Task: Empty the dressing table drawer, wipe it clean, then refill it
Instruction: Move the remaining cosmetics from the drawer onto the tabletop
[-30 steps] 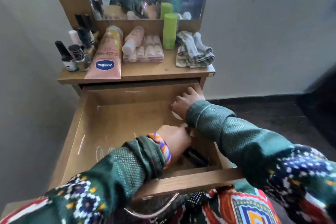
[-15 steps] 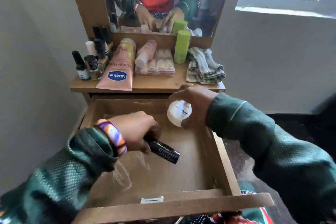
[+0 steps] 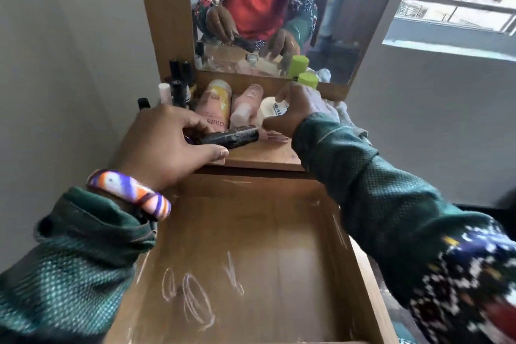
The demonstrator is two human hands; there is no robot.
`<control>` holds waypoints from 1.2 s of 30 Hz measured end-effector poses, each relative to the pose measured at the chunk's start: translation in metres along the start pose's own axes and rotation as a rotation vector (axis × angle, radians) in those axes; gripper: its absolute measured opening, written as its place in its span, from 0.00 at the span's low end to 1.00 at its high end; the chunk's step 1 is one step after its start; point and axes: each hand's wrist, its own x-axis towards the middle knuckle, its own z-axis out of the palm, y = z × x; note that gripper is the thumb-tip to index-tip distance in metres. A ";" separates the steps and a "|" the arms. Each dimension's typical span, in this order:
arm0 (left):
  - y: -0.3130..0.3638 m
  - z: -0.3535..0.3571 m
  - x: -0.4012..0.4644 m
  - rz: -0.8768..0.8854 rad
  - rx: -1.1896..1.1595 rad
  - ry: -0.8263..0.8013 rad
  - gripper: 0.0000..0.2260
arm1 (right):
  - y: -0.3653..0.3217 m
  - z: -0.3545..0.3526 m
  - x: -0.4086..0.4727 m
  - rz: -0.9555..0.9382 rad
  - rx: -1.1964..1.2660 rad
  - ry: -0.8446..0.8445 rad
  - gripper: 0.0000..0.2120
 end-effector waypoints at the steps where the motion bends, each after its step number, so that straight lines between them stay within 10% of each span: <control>1: -0.001 0.000 0.000 -0.013 0.013 0.074 0.12 | -0.003 0.002 0.002 0.004 -0.015 -0.009 0.23; 6: -0.001 0.002 0.015 -0.052 0.086 0.269 0.13 | -0.006 0.011 0.007 0.013 -0.031 -0.011 0.19; 29: 0.036 0.054 0.099 -0.006 0.535 0.059 0.16 | 0.076 -0.021 -0.017 0.030 0.158 0.310 0.21; 36: 0.027 0.061 0.101 -0.042 0.663 0.091 0.12 | 0.097 -0.010 0.007 0.189 -0.086 0.089 0.42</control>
